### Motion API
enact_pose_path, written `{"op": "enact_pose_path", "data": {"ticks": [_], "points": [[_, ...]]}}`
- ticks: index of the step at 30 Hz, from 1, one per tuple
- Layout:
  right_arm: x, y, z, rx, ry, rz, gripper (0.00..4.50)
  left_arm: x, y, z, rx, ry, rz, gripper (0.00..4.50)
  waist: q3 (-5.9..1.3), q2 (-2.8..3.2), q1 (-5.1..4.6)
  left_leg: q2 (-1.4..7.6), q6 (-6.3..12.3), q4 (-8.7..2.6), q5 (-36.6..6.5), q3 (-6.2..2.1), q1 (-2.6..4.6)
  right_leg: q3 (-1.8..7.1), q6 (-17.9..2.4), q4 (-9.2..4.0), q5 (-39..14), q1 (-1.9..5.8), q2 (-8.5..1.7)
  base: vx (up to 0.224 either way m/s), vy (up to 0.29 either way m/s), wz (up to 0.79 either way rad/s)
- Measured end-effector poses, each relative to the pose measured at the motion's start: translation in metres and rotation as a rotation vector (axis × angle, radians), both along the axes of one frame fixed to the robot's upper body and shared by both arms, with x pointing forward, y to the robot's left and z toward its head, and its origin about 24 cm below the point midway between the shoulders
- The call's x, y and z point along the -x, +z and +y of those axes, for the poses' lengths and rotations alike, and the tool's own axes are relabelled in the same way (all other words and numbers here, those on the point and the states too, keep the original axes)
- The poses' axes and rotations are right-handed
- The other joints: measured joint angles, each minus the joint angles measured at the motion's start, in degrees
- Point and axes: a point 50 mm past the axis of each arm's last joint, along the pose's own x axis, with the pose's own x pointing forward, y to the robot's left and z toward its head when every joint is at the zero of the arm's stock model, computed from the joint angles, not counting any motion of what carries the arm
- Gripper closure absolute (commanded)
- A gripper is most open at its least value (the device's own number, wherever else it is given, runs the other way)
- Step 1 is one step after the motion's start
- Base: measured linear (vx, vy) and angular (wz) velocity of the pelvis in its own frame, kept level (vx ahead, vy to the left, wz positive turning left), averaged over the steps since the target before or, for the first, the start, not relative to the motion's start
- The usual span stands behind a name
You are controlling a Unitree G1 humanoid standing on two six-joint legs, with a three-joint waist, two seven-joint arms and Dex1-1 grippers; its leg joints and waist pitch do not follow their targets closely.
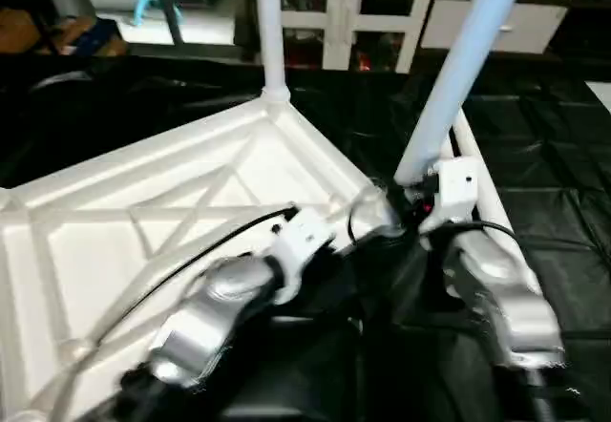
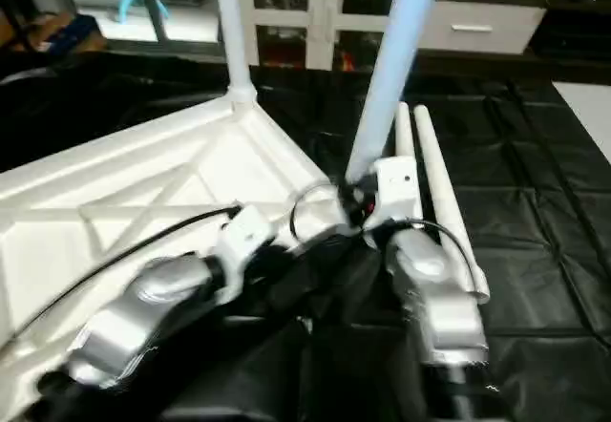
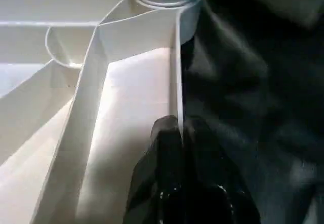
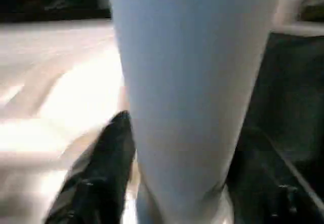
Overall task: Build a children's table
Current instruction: Rotate leg to tighten
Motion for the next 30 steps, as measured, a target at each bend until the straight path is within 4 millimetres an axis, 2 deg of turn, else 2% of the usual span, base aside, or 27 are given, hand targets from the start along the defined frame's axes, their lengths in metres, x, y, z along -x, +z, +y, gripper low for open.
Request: {"op": "enact_pose_path", "data": {"ticks": [2,5,6,7,8,11,15,17,20,22,25,27,30], "points": [[0.008,-0.006,-0.007,0.004,0.091,0.031,1.47,0.003,0.003,0.016,-0.009,-0.071,-0.015,4.50,0.16,0.19,0.07,0.00,0.01,0.12,0.02,0.09,-0.34,0.07,-0.44,0.07,1.36,-0.48,-0.01,0.000,0.000,0.00],[0.022,0.002,-0.021,0.045,0.303,0.037,1.30,0.014,0.006,0.031,-0.024,-0.188,0.005,4.50,0.24,0.33,0.53,0.14,0.18,0.21,0.09,0.12,-0.55,-0.02,-0.46,0.51,1.96,-0.90,-0.01,0.084,-0.029,0.02],[0.024,0.004,-0.023,0.054,0.341,0.039,1.30,0.016,0.007,0.032,-0.025,-0.209,0.006,4.50,0.25,0.32,0.65,0.17,0.36,0.19,0.11,0.14,-0.69,-0.05,-0.53,0.75,1.74,-1.14,0.00,0.086,-0.030,0.02],[0.026,0.007,-0.027,0.073,0.375,0.036,1.05,0.016,0.009,0.034,-0.025,-0.223,0.006,4.50,0.27,0.37,0.90,0.18,0.40,0.19,0.09,0.14,-0.87,-0.06,-0.71,0.99,1.57,-1.40,0.00,0.075,-0.027,0.02],[0.027,0.011,-0.029,0.092,0.406,0.028,1.00,0.017,0.010,0.035,-0.022,-0.236,0.007,4.50,0.29,0.39,1.31,0.23,0.44,0.14,0.09,0.14,-1.03,-0.08,-0.76,1.12,1.52,-1.63,0.07,0.075,-0.027,0.02],[0.027,0.015,-0.032,0.093,0.436,0.013,1.00,0.017,0.011,0.036,-0.019,-0.248,0.007,4.50,0.31,0.41,1.59,0.33,0.56,0.55,0.02,0.11,-1.51,-0.07,-1.42,1.95,1.09,-2.36,0.13,0.017,-0.009,0.01],[0.027,0.021,-0.034,0.069,0.456,-0.024,1.00,0.015,0.010,0.039,-0.021,-0.245,0.004,4.50,0.37,0.48,1.42,0.49,0.54,0.65,0.04,0.15,-1.38,-0.11,-1.43,1.96,1.08,-2.21,0.19,0.000,0.000,0.00],[0.027,0.022,-0.034,0.057,0.467,-0.028,1.27,0.016,0.009,0.040,-0.022,-0.244,0.005,4.50,0.42,0.48,1.29,0.61,0.41,0.74,0.11,0.31,-1.29,-0.10,-1.46,2.00,1.11,-2.09,0.19,0.000,0.000,0.00],[0.028,0.022,-0.032,0.038,0.482,-0.029,1.39,0.016,0.009,0.040,-0.022,-0.244,0.005,4.50,0.45,0.48,1.24,0.67,0.30,0.78,0.17,0.49,-1.29,-0.06,-1.49,1.99,1.19,-2.09,0.17,0.000,0.000,0.00],[0.028,0.022,-0.031,0.023,0.485,-0.032,1.75,0.016,0.009,0.040,-0.022,-0.245,0.006,4.50,0.45,0.48,1.24,0.67,0.29,0.80,0.18,0.54,-1.29,-0.02,-1.49,1.99,1.20,-2.08,0.15,0.000,0.000,0.00],[0.029,0.022,-0.030,0.014,0.506,-0.030,1.77,0.017,0.009,0.041,-0.022,-0.250,0.005,4.50,0.45,0.48,1.25,0.68,0.30,0.80,0.17,0.58,-1.30,-0.03,-1.49,1.98,1.20,-2.11,0.15,0.000,0.000,0.00],[0.029,0.022,-0.030,0.012,0.509,-0.029,2.14,0.017,0.009,0.041,-0.023,-0.250,0.004,4.50,0.45,0.48,1.25,0.70,0.31,0.80,0.18,0.58,-1.31,-0.04,-1.49,1.99,1.20,-2.11,0.15,0.000,0.000,0.00],[0.029,0.022,-0.029,0.016,0.510,-0.033,2.30,0.017,0.009,0.041,-0.023,-0.250,0.003,4.50,0.45,0.48,1.24,0.72,0.30,0.80,0.18,0.59,-1.30,-0.05,-1.49,2.00,1.20,-2.10,0.16,0.000,0.000,0.00]]}}
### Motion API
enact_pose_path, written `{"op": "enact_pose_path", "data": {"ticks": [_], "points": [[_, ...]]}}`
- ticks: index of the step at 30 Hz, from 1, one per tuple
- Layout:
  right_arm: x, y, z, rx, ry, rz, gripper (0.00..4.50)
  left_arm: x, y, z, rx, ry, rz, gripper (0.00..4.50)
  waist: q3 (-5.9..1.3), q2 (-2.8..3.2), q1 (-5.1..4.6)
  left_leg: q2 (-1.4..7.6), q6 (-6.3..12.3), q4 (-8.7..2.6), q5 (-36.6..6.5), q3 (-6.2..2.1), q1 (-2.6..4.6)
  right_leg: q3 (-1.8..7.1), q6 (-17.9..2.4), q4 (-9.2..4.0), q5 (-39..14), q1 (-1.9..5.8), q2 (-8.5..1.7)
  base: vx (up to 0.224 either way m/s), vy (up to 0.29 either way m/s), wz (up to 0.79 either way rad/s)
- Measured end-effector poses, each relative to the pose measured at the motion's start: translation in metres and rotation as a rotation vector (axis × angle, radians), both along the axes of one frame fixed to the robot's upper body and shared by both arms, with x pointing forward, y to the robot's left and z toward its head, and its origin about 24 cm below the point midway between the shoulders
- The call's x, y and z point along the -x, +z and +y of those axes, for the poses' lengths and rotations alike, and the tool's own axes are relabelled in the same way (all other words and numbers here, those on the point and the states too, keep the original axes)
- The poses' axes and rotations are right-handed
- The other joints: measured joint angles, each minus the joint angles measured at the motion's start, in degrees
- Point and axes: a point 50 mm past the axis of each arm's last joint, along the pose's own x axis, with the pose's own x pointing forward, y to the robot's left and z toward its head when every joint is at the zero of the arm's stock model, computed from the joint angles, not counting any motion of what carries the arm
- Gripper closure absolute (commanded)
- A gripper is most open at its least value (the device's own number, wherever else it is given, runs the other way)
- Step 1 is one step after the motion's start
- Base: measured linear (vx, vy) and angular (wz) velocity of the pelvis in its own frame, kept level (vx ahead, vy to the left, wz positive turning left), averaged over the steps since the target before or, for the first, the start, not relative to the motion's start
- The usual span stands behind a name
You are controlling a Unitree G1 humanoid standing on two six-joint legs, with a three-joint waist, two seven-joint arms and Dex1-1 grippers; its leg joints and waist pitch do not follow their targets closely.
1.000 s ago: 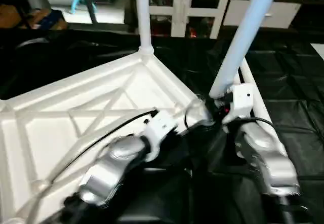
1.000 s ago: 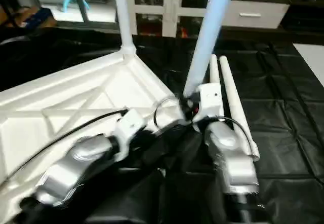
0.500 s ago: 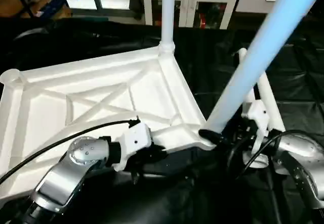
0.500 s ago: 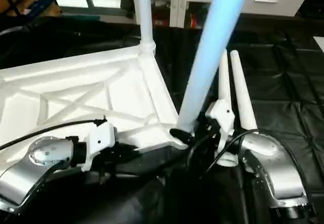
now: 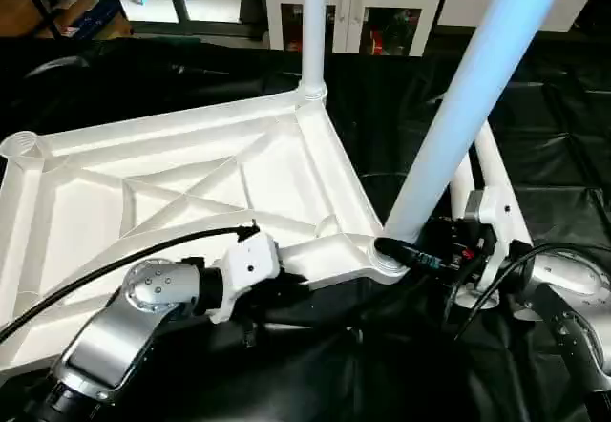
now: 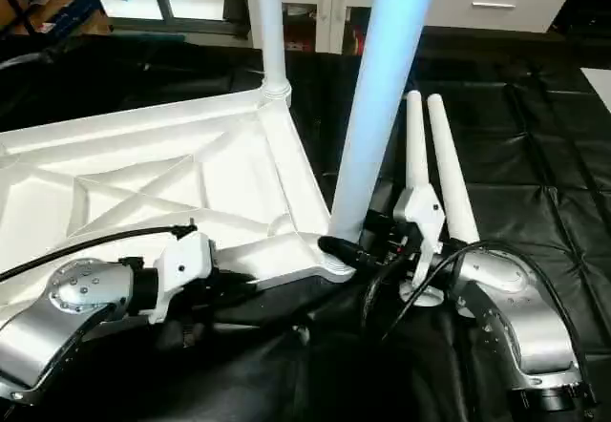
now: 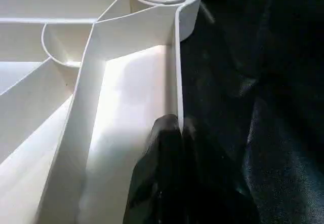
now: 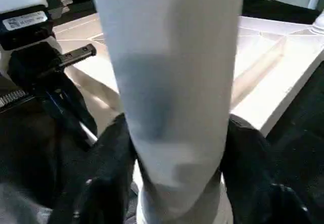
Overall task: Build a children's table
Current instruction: Rotate leg to tighten
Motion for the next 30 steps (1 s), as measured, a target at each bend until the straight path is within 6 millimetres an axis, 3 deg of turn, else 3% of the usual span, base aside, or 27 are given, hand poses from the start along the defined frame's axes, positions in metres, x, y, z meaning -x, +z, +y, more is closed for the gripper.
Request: {"op": "enact_pose_path", "data": {"ticks": [4,7,11,14,16,21,23,25,30], "points": [[-0.003,-0.002,0.003,-0.002,-0.056,-0.006,2.49,-0.003,0.000,-0.003,0.004,0.021,-0.004,4.50,-0.01,-0.01,-0.04,0.00,0.00,0.05,0.00,0.04,0.03,0.02,-0.01,0.01,0.01,0.06,-0.01,0.000,0.000,0.00],[-0.016,-0.007,0.010,-0.037,-0.256,-0.010,2.53,-0.013,0.000,-0.015,0.017,0.119,-0.019,4.50,-0.01,-0.02,-0.20,0.00,-0.20,0.10,-0.09,0.18,0.19,0.06,-0.07,0.00,0.05,0.46,-0.07,0.000,0.000,0.00],[-0.031,-0.014,0.024,-0.101,-0.548,0.008,2.54,-0.023,-0.003,-0.043,0.035,0.254,-0.016,4.50,0.00,-0.11,-0.38,-0.04,-0.38,0.05,-0.20,0.33,1.03,0.16,0.61,-0.18,-0.38,1.23,-0.18,0.000,0.000,0.00],[-0.047,-0.017,0.037,-0.137,-0.764,0.023,2.55,-0.033,-0.003,-0.068,0.058,0.344,-0.020,4.50,-0.13,-0.19,-0.67,-0.18,-0.38,0.04,-0.20,0.31,1.04,0.24,1.06,-0.33,-0.66,1.14,-0.27,0.000,0.000,0.00],[-0.051,-0.019,0.043,-0.149,-0.817,0.030,2.55,-0.035,-0.004,-0.072,0.054,0.359,-0.022,4.50,-0.28,-0.36,-0.79,-0.17,-0.38,-0.05,-0.20,0.28,1.01,0.20,1.07,-0.55,-0.66,1.16,-0.27,0.000,0.000,0.00],[-0.051,-0.015,0.044,-0.091,-0.701,-0.038,2.55,-0.033,-0.004,-0.062,0.035,0.336,-0.041,4.50,-0.30,-0.36,-1.36,-0.21,-0.37,-0.21,-0.19,0.23,0.84,0.15,1.11,-1.13,-0.67,1.21,-0.26,0.000,0.000,0.00],[-0.043,-0.014,0.035,-0.080,-0.580,-0.049,2.00,-0.028,-0.003,-0.050,0.023,0.281,-0.057,4.50,-0.29,-0.35,-1.32,-0.19,-0.37,-0.37,-0.19,0.24,0.79,0.14,1.09,-1.07,-0.63,1.23,-0.24,0.000,0.000,0.00],[-0.037,-0.015,0.032,-0.064,-0.483,-0.045,1.78,-0.025,-0.002,-0.037,0.020,0.234,-0.061,4.50,-0.28,-0.37,-1.28,-0.15,-0.37,-0.49,-0.19,0.24,0.79,0.09,1.08,-1.03,-0.18,1.20,-0.20,0.027,-0.015,0.00],[-0.016,-0.013,0.015,0.000,-0.214,-0.001,1.42,-0.005,0.001,-0.017,0.020,0.058,-0.024,4.50,-0.03,0.14,-0.20,0.04,0.00,-0.86,-0.14,0.46,0.61,0.00,0.80,-0.90,0.08,0.61,-0.11,0.073,-0.014,0.02]]}}
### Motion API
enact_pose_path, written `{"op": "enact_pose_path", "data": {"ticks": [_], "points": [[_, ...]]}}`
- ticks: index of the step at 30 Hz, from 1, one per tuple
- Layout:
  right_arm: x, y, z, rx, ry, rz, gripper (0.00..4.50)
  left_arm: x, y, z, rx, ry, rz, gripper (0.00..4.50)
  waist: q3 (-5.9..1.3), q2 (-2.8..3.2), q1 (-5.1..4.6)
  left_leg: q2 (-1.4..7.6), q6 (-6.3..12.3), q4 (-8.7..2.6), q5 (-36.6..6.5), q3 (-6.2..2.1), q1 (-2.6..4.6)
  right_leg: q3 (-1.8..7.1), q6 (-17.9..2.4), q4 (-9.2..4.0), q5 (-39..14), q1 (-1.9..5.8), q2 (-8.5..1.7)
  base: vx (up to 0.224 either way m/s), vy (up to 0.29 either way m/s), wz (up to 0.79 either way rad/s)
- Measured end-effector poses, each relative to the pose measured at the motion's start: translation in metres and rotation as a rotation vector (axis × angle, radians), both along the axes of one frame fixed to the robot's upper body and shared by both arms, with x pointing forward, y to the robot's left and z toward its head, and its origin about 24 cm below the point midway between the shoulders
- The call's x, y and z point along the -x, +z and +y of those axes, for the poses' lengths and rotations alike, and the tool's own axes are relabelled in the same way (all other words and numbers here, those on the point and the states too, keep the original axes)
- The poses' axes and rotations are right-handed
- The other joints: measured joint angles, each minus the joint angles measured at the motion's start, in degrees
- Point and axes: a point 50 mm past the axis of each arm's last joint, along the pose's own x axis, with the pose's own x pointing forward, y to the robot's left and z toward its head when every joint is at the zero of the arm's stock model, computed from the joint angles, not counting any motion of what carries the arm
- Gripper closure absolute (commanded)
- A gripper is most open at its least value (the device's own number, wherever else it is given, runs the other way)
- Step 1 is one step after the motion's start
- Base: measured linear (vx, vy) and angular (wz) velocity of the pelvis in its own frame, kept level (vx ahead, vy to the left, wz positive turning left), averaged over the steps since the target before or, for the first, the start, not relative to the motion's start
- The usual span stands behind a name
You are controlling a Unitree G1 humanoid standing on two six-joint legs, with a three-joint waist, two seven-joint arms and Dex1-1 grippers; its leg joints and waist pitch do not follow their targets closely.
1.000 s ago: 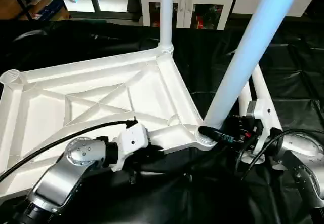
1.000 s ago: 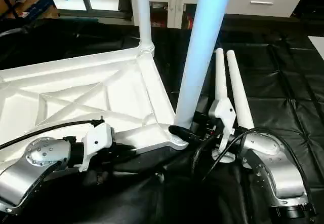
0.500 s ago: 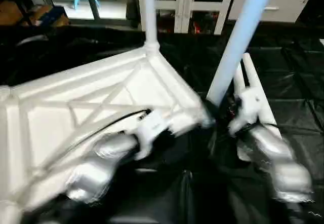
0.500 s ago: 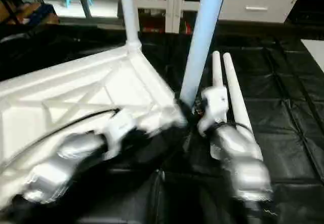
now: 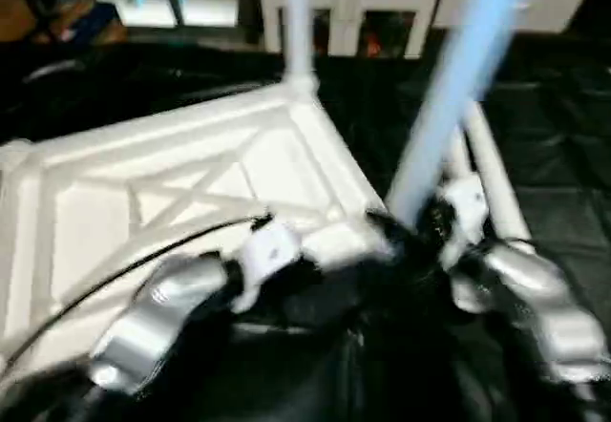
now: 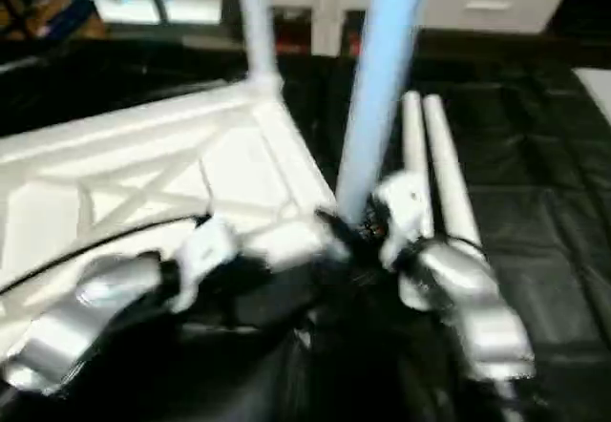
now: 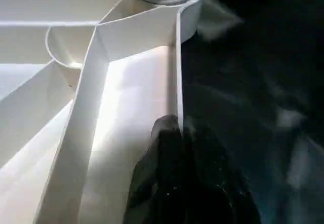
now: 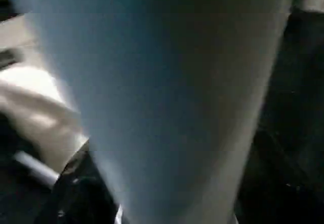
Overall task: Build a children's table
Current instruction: Rotate leg to tighten
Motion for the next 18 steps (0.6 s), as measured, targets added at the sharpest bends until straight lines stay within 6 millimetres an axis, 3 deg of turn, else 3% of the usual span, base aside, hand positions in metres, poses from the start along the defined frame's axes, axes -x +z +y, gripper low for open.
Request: {"op": "enact_pose_path", "data": {"ticks": [4,10,18], "points": [[0.008,0.009,-0.013,0.069,0.117,-0.009,1.34,0.004,0.002,0.006,0.015,-0.027,0.021,4.50,0.00,0.04,0.43,0.02,0.38,0.53,-0.22,0.04,-0.73,0.08,-0.76,0.86,-0.51,-0.94,0.00,0.038,-0.005,0.00],[0.016,0.010,-0.021,0.055,0.188,0.010,1.34,0.006,0.001,0.013,0.013,-0.045,0.029,4.50,0.10,0.14,0.22,0.20,0.44,0.80,-0.25,0.16,-0.59,0.07,-0.77,0.92,-0.51,-0.74,0.02,0.000,0.000,0.00],[0.020,0.008,-0.020,0.019,0.213,0.040,1.94,0.007,0.000,0.013,0.011,-0.053,0.029,4.50,0.09,0.18,0.20,0.22,0.10,0.89,-0.04,0.26,-0.48,0.11,-0.84,0.96,-0.33,-0.62,-0.03,0.000,0.000,0.00]]}}
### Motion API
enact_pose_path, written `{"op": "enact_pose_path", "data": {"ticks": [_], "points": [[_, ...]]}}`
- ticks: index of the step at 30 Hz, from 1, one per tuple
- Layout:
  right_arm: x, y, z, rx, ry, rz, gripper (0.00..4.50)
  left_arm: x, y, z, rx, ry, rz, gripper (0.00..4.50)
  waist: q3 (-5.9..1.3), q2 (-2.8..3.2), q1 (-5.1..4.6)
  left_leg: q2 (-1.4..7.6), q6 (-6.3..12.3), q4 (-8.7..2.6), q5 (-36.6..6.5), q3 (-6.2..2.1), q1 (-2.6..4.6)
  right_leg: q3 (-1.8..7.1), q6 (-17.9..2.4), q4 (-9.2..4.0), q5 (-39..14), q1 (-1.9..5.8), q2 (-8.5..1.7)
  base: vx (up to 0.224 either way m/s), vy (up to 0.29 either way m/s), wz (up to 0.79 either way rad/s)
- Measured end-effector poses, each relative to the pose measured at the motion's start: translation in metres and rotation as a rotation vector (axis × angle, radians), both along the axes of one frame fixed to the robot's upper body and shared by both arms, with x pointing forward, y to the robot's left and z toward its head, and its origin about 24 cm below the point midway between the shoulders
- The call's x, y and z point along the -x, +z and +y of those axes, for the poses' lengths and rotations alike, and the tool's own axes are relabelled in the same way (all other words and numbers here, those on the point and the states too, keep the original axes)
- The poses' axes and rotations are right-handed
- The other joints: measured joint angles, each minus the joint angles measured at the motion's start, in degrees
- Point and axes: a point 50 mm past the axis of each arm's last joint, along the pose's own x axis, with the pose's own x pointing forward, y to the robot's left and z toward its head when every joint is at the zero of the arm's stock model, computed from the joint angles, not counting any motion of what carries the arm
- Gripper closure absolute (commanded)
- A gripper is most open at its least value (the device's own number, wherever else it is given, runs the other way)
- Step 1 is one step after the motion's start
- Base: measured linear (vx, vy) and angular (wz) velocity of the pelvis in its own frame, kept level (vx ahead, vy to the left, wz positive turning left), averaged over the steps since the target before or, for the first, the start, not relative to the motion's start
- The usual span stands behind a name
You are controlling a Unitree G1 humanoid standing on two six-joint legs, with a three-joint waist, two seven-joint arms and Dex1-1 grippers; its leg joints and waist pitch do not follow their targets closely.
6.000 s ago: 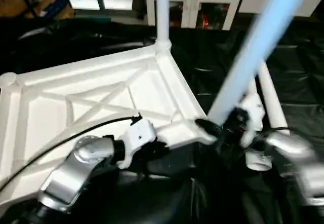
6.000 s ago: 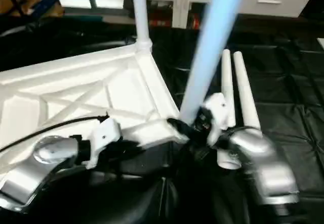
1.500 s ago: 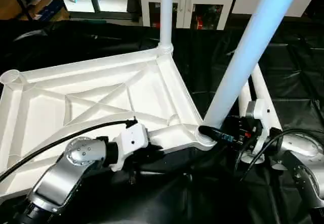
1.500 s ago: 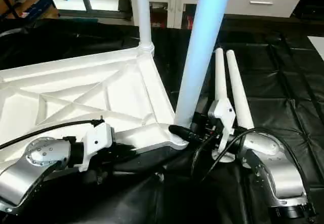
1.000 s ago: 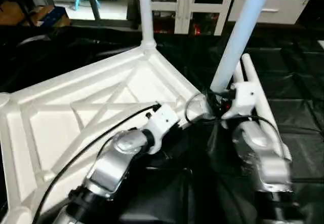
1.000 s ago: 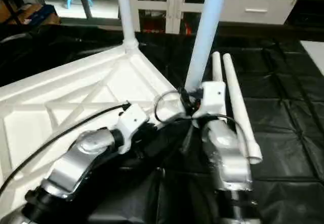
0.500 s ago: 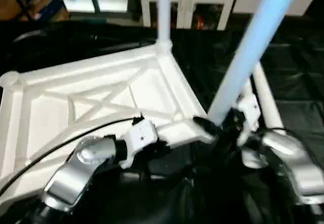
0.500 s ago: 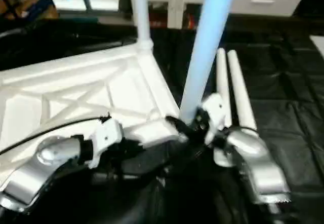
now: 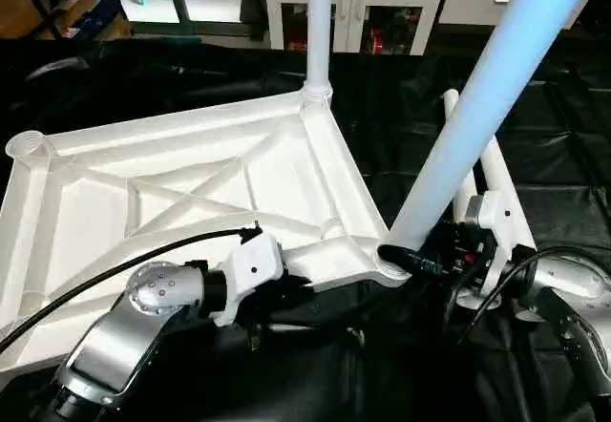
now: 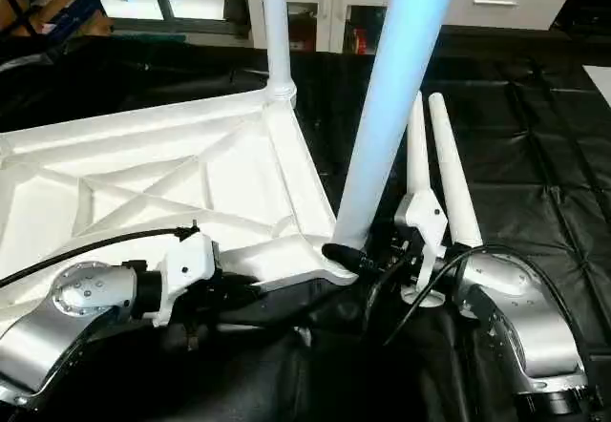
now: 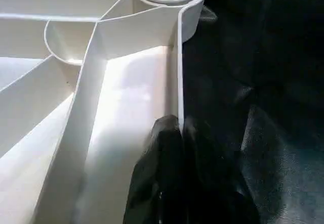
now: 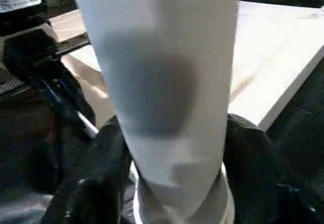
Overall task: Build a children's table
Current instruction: Rotate leg to tighten
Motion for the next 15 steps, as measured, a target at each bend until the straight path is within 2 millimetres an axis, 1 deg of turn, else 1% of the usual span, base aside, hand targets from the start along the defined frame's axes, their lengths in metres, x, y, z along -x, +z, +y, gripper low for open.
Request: {"op": "enact_pose_path", "data": {"ticks": [2,5,6,10,13,15], "points": [[0.000,0.000,0.000,-0.003,0.002,0.004,2.19,0.000,0.000,0.000,0.000,-0.003,0.000,4.50,0.00,0.00,0.04,0.00,0.01,0.00,0.00,0.00,-0.01,-0.02,0.00,0.03,0.00,-0.01,0.00,0.000,0.000,0.00],[0.000,0.000,0.001,-0.001,-0.003,0.002,2.29,-0.001,0.000,0.000,-0.001,-0.006,0.001,4.50,0.00,0.00,0.08,0.02,0.01,0.13,0.01,-0.01,-0.01,-0.02,0.00,0.20,0.00,-0.02,0.00,0.000,0.000,0.00],[0.000,0.000,0.001,-0.003,-0.009,0.001,2.42,-0.001,-0.001,-0.001,-0.001,-0.007,0.003,4.50,0.00,0.00,0.06,0.03,0.01,0.17,0.01,-0.02,-0.01,-0.02,0.00,0.24,0.00,-0.03,0.00,0.000,0.000,0.00],[-0.002,-0.002,0.004,-0.002,-0.037,-0.006,2.46,-0.002,-0.001,-0.001,-0.004,-0.002,0.005,4.50,0.00,-0.01,0.00,0.05,0.01,0.44,0.00,-0.02,-0.01,0.02,0.00,0.50,0.00,-0.02,-0.01,0.000,0.000,0.00],[-0.009,-0.004,0.010,-0.006,-0.159,-0.018,2.48,-0.008,-0.001,-0.009,0.001,0.053,-0.010,4.50,0.01,-0.09,-0.21,0.05,-0.07,0.67,0.03,-0.02,-0.01,0.08,-0.01,0.74,0.00,0.03,-0.04,0.000,0.000,0.00],[-0.016,-0.007,0.017,-0.022,-0.278,-0.009,2.51,-0.014,-0.002,-0.017,0.007,0.116,-0.011,4.50,-0.03,-0.17,-0.34,0.05,-0.41,0.71,-0.08,-0.02,0.03,0.08,-0.01,0.75,0.00,0.23,-0.05,0.000,0.000,0.00]]}}
